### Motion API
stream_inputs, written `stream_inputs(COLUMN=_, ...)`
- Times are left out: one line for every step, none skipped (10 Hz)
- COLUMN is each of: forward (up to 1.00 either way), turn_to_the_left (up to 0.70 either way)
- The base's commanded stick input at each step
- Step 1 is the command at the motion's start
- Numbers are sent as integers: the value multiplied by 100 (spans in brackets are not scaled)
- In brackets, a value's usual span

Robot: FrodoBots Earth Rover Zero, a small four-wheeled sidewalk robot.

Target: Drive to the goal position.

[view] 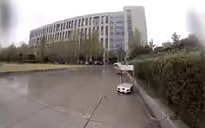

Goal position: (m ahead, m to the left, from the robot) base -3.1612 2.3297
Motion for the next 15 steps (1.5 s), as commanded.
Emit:
stream_inputs(forward=0, turn_to_the_left=0)
stream_inputs(forward=0, turn_to_the_left=8)
stream_inputs(forward=0, turn_to_the_left=37)
stream_inputs(forward=0, turn_to_the_left=45)
stream_inputs(forward=0, turn_to_the_left=45)
stream_inputs(forward=15, turn_to_the_left=41)
stream_inputs(forward=65, turn_to_the_left=28)
stream_inputs(forward=70, turn_to_the_left=0)
stream_inputs(forward=70, turn_to_the_left=0)
stream_inputs(forward=70, turn_to_the_left=0)
stream_inputs(forward=70, turn_to_the_left=0)
stream_inputs(forward=70, turn_to_the_left=0)
stream_inputs(forward=70, turn_to_the_left=0)
stream_inputs(forward=70, turn_to_the_left=0)
stream_inputs(forward=70, turn_to_the_left=0)
